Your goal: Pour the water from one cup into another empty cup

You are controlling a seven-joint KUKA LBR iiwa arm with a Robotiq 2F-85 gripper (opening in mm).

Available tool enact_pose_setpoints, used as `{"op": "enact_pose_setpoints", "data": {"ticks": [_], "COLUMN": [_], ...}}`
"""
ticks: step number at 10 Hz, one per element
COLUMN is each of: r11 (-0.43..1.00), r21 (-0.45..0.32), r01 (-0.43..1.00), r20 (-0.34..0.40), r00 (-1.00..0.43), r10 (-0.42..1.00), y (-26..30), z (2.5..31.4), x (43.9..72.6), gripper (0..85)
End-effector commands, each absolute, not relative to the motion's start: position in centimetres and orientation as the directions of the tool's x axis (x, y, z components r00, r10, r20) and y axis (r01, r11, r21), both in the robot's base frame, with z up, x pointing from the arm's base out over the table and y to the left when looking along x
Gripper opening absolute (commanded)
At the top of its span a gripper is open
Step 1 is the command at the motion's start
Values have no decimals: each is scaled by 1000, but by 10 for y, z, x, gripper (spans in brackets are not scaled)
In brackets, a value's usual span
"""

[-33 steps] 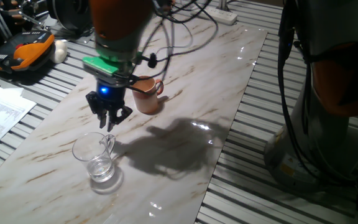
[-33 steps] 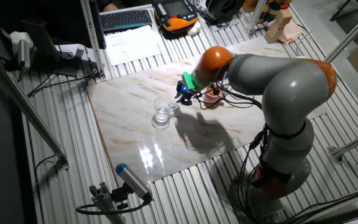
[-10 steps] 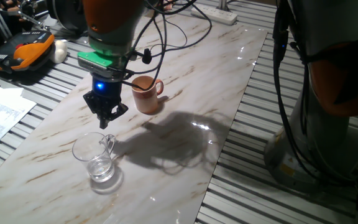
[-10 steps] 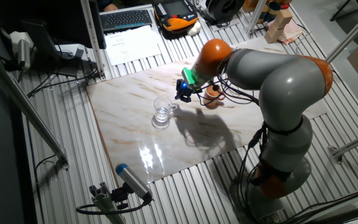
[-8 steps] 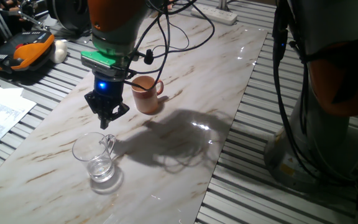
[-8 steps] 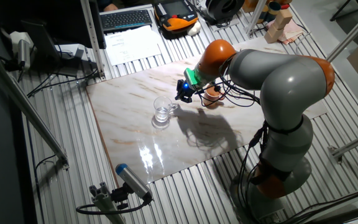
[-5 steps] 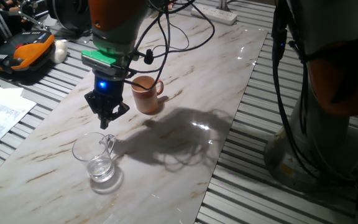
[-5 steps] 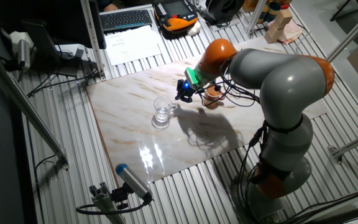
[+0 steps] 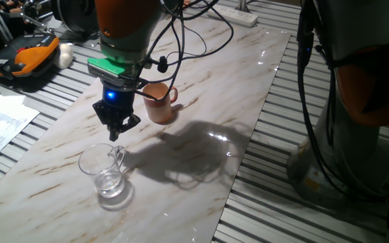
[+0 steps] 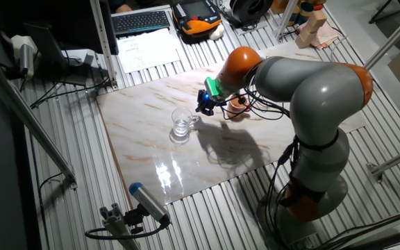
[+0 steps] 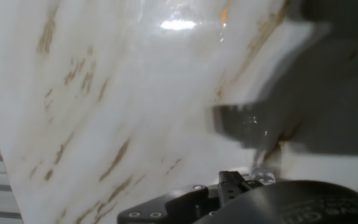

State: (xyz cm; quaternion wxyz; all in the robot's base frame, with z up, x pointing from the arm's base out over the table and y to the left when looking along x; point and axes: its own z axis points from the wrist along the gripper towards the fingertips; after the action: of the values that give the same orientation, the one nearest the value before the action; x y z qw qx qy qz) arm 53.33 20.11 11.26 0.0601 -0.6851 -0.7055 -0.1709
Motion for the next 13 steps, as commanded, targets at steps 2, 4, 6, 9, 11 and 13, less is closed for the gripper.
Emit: {"op": "enact_pose_setpoints", "data": {"ticks": [2, 4, 6, 9, 11, 13], "r11": [10, 16, -53, -62, -69, -108], "r21": [152, 154, 215, 213, 217, 247], "r01": [988, 988, 975, 975, 974, 963], "r20": [314, 326, 386, 368, 367, 392], "r00": [-58, -66, -35, -21, -16, 3], "r10": [948, 943, 922, 930, 930, 920], "y": [202, 203, 200, 199, 200, 200], "z": [112, 112, 114, 118, 118, 118], "x": [532, 530, 534, 537, 536, 536], "gripper": [0, 0, 0, 0, 0, 0]}}
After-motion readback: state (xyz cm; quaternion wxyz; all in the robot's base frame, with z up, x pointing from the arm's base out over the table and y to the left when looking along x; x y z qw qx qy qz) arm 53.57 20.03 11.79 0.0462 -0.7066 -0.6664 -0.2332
